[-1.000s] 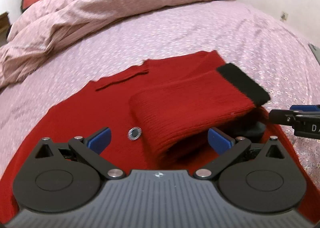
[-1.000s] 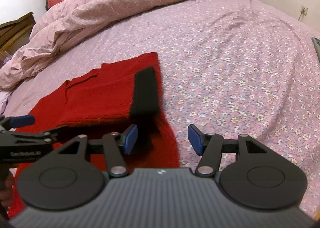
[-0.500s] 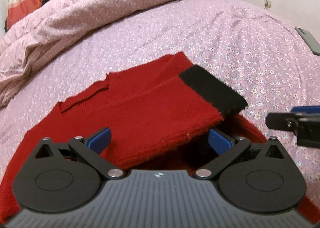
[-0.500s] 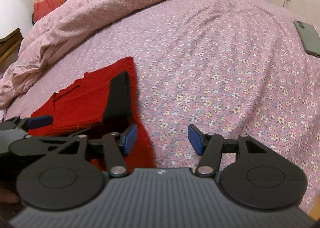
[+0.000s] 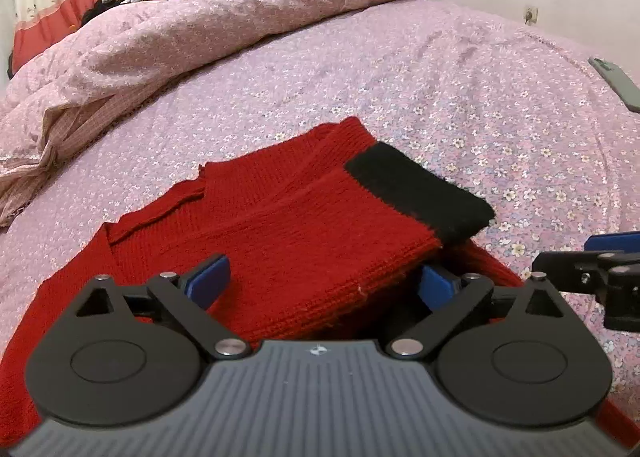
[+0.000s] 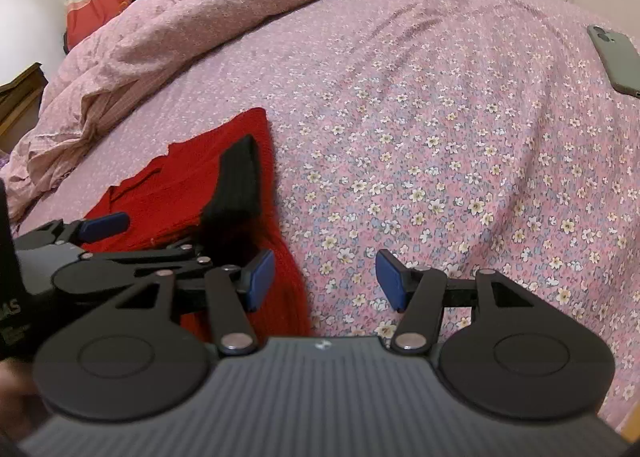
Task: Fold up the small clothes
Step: 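Open the right tool to release the folded sleeve, then grasp the black cuff of the other sleeve with the left tool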
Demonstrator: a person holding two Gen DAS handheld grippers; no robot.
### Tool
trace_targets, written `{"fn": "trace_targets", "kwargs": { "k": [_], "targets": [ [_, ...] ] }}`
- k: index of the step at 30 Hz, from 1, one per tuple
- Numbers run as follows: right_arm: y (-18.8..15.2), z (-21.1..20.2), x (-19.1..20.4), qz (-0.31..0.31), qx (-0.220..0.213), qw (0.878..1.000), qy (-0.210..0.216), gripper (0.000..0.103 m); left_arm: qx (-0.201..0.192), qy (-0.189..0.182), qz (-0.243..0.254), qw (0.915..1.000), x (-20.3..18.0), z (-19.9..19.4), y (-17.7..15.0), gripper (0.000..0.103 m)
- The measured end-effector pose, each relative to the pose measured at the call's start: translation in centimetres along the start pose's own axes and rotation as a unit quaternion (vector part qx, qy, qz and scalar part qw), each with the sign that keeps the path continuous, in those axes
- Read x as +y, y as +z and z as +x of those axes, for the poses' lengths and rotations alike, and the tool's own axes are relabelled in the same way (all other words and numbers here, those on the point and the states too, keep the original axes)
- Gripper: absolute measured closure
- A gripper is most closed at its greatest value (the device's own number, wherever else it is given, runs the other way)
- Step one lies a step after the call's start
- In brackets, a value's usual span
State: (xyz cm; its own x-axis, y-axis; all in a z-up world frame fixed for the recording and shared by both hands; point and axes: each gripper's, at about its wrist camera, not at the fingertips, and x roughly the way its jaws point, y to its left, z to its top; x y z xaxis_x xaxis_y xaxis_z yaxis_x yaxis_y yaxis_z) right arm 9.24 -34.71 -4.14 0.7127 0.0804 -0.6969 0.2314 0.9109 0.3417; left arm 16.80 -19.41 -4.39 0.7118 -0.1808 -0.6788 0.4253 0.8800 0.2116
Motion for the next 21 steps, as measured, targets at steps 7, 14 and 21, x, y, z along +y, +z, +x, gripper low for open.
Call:
{"fn": "trace_targets", "kwargs": {
  "k": [7,14,21],
  "targets": [
    [0.1,-0.3,0.0,0.001,-0.005,1.0,0.003,0.044,-0.036,-0.007,-0.029,0.9989,1.7,-2.3,0.2,0.011],
    [0.0,-0.2,0.1,0.004,-0.002,1.0,0.005,0.044,-0.04,-0.008,-0.027,0.9988,1.7,-1.0,0.9,0.015],
    [-0.1,-0.1,0.2,0.006,-0.002,1.0,0.007,0.044,-0.032,-0.058,-0.013,0.9977,1.0,0.8,0.0,0.056]
  ]
}}
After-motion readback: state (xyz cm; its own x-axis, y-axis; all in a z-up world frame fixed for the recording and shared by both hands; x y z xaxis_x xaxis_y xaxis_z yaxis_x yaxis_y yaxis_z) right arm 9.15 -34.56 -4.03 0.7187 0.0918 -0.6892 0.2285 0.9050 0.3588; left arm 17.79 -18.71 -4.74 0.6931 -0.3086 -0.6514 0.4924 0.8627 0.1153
